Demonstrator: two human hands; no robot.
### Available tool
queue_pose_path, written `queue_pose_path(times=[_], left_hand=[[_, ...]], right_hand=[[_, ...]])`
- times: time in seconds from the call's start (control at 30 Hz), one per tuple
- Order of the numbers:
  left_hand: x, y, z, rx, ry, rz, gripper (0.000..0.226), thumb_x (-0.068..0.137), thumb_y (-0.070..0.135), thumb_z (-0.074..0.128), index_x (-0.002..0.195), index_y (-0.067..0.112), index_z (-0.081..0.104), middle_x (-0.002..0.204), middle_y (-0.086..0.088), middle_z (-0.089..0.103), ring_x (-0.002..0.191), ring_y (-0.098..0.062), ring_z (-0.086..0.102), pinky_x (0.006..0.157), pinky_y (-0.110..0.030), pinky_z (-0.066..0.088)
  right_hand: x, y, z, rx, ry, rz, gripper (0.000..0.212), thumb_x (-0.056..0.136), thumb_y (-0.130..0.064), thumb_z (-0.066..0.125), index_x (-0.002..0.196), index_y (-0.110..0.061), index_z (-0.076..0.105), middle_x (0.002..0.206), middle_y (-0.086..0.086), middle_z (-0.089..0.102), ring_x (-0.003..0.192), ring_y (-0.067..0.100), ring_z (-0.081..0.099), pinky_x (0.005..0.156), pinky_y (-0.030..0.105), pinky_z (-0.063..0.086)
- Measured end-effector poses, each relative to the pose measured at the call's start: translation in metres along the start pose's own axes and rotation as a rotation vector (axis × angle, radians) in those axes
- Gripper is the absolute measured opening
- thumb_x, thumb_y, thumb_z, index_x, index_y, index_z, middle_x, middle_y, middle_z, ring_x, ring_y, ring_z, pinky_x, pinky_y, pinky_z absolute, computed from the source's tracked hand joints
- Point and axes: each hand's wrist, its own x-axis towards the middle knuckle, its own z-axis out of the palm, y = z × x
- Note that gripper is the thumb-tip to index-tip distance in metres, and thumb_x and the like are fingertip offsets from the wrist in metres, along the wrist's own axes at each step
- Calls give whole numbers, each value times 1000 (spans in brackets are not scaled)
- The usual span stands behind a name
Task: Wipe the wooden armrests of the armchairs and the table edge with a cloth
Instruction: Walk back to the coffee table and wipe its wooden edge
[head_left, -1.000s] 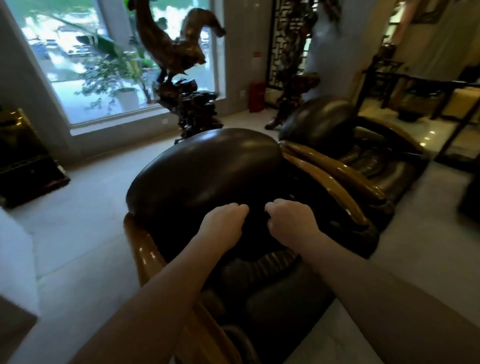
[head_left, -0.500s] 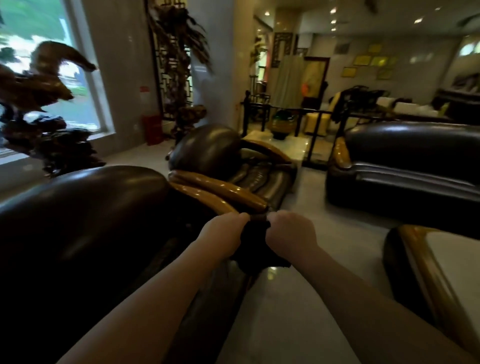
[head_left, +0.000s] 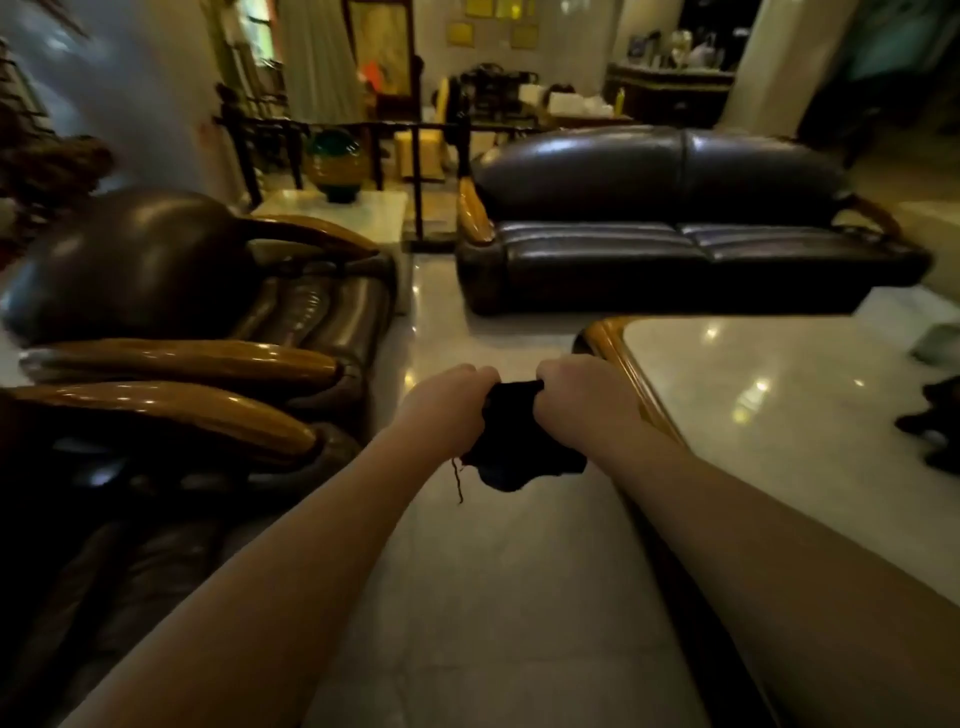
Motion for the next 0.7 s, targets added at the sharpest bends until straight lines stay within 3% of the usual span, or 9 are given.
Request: queue_pose_path(times=[0.2,0.37,0.53,0.7], left_hand=[[69,-40,35,-59,-65,52,17,93,17,47,109,17,54,96,-3,54,87,-24,56,73,-36,48],[153,-124,36,-42,-84,41,18,92,17,49,109,19,54,98,-2,54,85,-22,56,70,-33,45],[231,-187,23,-10,-96,35,18,92,19,50,109,21,54,97,-3,57,82,-22,56,74,-39,51],[297,-213,30,2,-133,81,17,92,18,48,107,20,55,98,-4,57,84,-23,56,73,-38,50]], right_hand=[[70,20,54,-33,-22,101,19,82,-26,47,64,-27,41,62,-5,48,55,11,45,48,28,35],[173,-5,81,3,-97,93,14,86,-25,46,72,-23,48,68,-2,52,60,15,49,55,30,38],[260,-22,89,34,-81,127,12,91,-25,47,86,-19,56,77,0,52,72,19,53,69,33,47],[315,-7,106,45,-98,142,12,91,-25,46,82,-20,52,71,-2,50,67,18,51,62,31,43]])
